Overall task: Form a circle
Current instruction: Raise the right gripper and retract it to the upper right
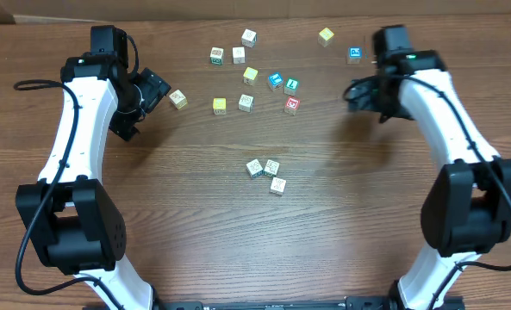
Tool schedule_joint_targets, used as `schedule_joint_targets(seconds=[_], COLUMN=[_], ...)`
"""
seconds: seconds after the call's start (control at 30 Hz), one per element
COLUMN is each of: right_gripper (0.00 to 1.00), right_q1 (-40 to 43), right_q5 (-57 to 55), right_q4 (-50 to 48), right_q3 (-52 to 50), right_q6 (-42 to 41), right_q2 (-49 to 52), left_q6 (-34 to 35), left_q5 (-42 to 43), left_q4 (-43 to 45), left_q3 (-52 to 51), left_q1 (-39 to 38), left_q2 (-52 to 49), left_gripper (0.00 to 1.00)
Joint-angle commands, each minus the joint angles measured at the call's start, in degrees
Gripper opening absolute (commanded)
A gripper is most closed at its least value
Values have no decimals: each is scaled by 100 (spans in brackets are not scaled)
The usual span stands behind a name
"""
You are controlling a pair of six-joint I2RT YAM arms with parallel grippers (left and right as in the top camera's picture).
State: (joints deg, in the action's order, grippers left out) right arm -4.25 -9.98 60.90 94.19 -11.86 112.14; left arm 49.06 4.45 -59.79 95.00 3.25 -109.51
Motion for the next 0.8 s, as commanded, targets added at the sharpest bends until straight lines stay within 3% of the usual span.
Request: schedule_joint_targets(seconds=[0.0,0.23,0.33,0.37,0.47,0.77], right_gripper=[100,100,100,100,100,100], right_q1=[396,894,953,953,953,953], right_q5=[-31,-31,-31,-31,-31,-31], right_q4=[-15,-15,-15,-15,-15,-15], right_q3=[140,140,140,140,140,140], right_q6=[-37,-37,-37,-37,-37,-37], right_q2=[-59,-59,-59,-59,-59,-59], left_q6=[-103,-280,-1276,-1998,-2868,-2894], left_q5=[-37,101,354,400,227,-1552], left_q4=[11,249,435,479,334,280], left_q3=[39,31,31,31,33,31], left_q1=[-28,-79,-363,-616,-1104,-2321], left_q2=[55,52,50,50,50,11], left_gripper=[100,100,100,100,100,100])
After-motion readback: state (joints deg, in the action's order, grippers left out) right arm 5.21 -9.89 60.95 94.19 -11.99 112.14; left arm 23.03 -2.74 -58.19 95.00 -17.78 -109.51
